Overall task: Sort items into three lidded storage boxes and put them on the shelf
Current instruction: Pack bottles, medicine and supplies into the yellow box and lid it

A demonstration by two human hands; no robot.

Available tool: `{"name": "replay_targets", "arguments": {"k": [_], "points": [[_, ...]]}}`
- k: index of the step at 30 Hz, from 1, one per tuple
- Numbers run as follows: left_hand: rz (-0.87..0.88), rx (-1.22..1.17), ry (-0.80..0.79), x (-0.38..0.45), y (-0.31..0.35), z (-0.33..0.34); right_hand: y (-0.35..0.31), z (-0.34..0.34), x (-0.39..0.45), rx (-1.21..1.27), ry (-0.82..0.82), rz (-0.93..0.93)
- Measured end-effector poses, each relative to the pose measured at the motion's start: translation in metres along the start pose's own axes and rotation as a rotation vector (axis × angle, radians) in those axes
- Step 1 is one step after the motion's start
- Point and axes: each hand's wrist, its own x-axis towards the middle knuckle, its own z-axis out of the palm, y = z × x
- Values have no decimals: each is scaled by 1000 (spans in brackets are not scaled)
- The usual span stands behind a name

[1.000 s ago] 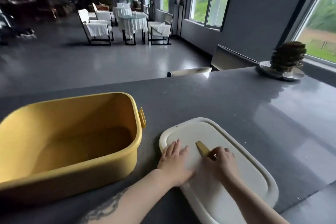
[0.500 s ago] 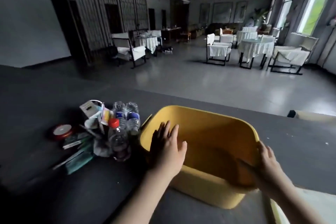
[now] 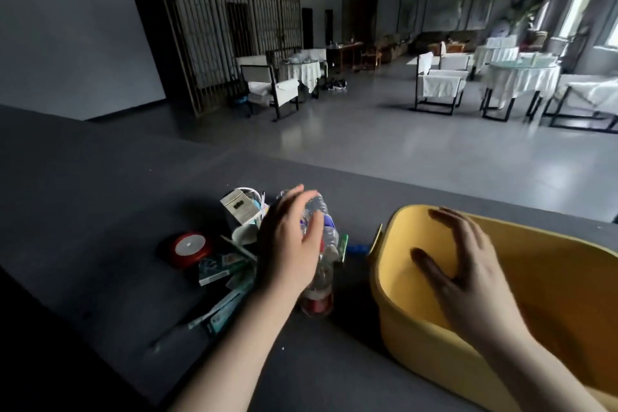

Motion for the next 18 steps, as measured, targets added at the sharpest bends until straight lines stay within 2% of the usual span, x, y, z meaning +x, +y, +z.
{"name": "replay_targets", "arguments": {"k": [3,6,8,13,18], "points": [[-12,-15,-27,42,-57,-8,-27,41,43,9,-74,-126],[-1,5,-182,80,-111,-1,-32,81,98,-89,-169,-139],[-25,70,-311,103,-142,12,-29,111,130,-139,-245,-32],[-277,59,-563,136,-184,71,-10,186,173,-198,-461,301],[-433,168,-736,123,-206,134,10,248,191,-233,-575,476]]}}
